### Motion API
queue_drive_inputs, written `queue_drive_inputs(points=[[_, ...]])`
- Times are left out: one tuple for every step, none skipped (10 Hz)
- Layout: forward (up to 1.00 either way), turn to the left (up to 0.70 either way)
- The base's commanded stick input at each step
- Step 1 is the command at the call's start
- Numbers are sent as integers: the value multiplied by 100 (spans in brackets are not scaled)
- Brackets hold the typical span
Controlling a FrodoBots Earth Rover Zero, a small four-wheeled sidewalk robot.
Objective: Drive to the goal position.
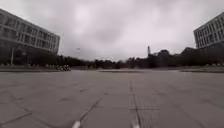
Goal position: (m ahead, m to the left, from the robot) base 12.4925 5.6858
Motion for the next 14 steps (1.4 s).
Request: queue_drive_inputs(points=[[70, 0], [70, 0], [70, 0], [70, 0], [70, 0], [70, 0], [70, 0], [70, 0], [70, 0], [70, 0], [70, -12], [70, -27], [70, -26], [70, -21]])
